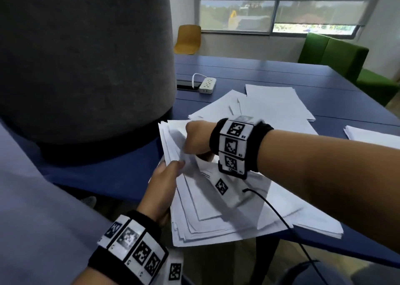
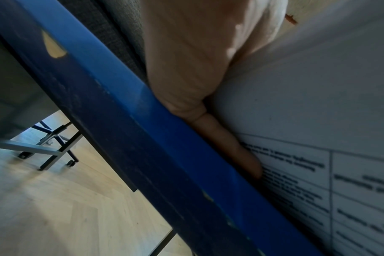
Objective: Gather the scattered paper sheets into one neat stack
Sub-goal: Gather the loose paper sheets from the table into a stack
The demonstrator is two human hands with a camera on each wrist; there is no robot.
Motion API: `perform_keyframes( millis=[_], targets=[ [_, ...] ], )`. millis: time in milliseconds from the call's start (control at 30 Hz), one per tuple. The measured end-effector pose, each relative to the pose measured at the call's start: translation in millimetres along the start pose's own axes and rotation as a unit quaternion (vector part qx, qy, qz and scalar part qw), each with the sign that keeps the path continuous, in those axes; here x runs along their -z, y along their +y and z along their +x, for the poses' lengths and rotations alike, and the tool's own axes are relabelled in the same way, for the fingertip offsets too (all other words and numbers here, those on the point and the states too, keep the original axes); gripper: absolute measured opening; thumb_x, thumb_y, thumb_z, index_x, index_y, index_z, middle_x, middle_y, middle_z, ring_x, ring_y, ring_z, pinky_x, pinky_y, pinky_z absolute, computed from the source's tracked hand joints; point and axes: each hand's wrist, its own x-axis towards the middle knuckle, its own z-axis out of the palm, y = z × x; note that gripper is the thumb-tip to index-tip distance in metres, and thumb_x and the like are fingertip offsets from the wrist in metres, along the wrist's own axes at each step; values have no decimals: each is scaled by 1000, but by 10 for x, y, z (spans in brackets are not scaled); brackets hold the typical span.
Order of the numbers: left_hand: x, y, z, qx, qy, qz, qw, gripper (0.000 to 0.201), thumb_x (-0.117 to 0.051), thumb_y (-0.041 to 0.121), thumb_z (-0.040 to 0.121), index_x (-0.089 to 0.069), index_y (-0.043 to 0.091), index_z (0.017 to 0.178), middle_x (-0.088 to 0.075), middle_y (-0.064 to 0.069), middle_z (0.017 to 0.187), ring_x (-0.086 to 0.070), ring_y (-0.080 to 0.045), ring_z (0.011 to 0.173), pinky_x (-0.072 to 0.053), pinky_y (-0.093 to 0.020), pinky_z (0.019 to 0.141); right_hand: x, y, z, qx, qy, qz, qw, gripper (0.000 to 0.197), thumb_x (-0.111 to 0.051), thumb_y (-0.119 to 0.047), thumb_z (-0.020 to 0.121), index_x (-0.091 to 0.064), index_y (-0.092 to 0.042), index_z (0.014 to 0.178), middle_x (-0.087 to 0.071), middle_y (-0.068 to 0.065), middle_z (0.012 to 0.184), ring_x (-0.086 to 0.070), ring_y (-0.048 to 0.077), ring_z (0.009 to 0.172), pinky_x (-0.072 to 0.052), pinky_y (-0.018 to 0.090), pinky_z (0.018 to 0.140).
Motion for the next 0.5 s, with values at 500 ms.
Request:
perform_keyframes(
  millis=[500],
  targets=[
    [-59, 49, 14, 14, 6, 29, 999, 27, -60, 39, 89, -69, 21, 106, -78, -1, 92, -75, -16, 85, -57, -39, 77, -136, 161, -7, -128, -116, 440, 881, 20, -39, -20, 97, -42, -5, 109, -52, 22, 81, -53, 28, 61, -48, 39, 70]
  ],
)
